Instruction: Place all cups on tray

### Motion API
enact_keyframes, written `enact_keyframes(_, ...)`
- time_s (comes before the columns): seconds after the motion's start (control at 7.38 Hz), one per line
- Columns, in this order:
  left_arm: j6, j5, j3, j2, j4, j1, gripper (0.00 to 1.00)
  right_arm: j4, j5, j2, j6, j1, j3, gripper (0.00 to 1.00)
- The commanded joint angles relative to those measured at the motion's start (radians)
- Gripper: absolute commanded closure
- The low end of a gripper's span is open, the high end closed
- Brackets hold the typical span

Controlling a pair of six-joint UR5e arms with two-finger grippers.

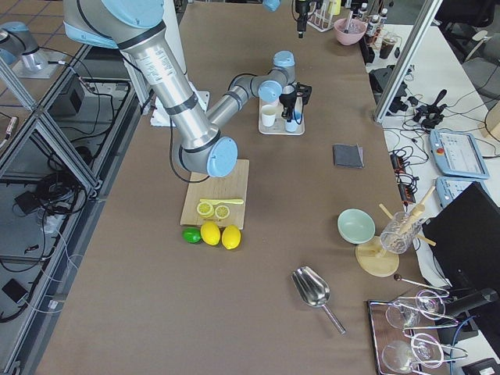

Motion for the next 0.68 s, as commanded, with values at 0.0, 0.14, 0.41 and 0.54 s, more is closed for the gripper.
enact_keyframes(0.0, 0.000, -0.002, -0.007, 0.012, -0.003, -0.001, 0.02, 0.000, 0.006, 0.005, -0.009, 0.018, 0.002, 0.00)
enact_keyframes(0.14, 0.000, -0.002, -0.019, 0.015, 0.001, -0.003, 0.02, -0.004, 0.022, 0.007, -0.034, 0.044, 0.010, 0.00)
enact_keyframes(0.41, 0.043, -0.005, -0.074, 0.103, 0.003, -0.036, 0.02, -0.014, 0.087, -0.016, -0.141, 0.122, 0.018, 0.00)
enact_keyframes(0.54, 0.137, -0.067, -0.093, 0.180, 0.003, -0.117, 0.02, -0.015, 0.143, -0.072, -0.216, 0.183, 0.063, 0.00)
